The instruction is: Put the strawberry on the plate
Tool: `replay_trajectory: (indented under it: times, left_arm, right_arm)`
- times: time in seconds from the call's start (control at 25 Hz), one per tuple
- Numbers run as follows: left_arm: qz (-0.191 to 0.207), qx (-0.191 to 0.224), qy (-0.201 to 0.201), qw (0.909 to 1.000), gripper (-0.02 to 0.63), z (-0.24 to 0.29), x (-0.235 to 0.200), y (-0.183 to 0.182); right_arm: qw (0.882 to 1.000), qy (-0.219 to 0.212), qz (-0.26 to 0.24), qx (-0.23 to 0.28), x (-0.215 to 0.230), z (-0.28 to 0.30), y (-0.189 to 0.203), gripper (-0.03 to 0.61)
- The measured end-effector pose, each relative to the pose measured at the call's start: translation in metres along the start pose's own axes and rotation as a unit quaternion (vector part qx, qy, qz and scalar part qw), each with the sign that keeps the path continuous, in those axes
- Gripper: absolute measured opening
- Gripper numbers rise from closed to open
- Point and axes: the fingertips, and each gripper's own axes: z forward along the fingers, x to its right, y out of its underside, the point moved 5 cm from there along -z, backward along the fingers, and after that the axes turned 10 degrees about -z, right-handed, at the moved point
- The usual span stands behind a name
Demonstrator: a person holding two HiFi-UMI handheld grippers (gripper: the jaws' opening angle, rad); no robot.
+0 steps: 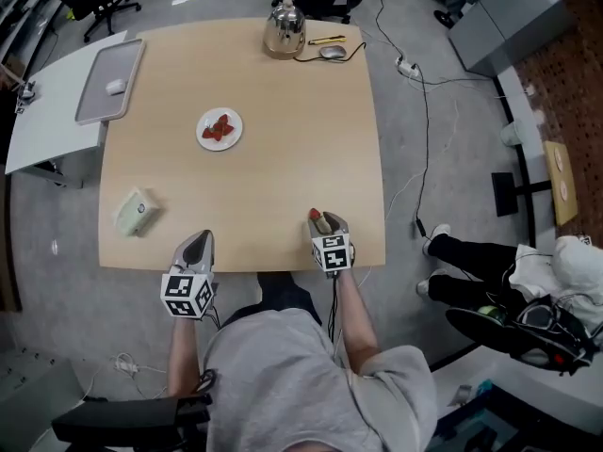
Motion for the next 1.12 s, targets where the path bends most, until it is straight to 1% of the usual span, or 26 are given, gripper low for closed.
replay_trajectory:
  times: [0.28,0.52,0.92,1.12]
  left_arm:
    - [-0.004,-0.006,-0.011,0.9999,0.02,0.006,-0.011,0.0]
    - [-0.009,-0.006,-0.016,0.9998,0.02,0.011,-0.019,-0.002]
    - [-0.015,-0.006,-0.014,0.9998,0.02,0.012,-0.019,-0.002]
    - [-0.02,-0.004,-0.017,0.9997,0.02,0.008,-0.022,-0.001]
  right_arm:
    - [1.0,-0.006,0.006,-0.021,0.0,0.018,0.007,0.176]
    - [0.999,-0.004,0.01,-0.032,0.002,0.027,0.009,0.151]
    - [0.999,0.001,0.01,-0.035,0.005,0.023,0.007,0.141]
    - [1.0,-0.006,0.006,-0.022,0.004,0.02,-0.001,0.141]
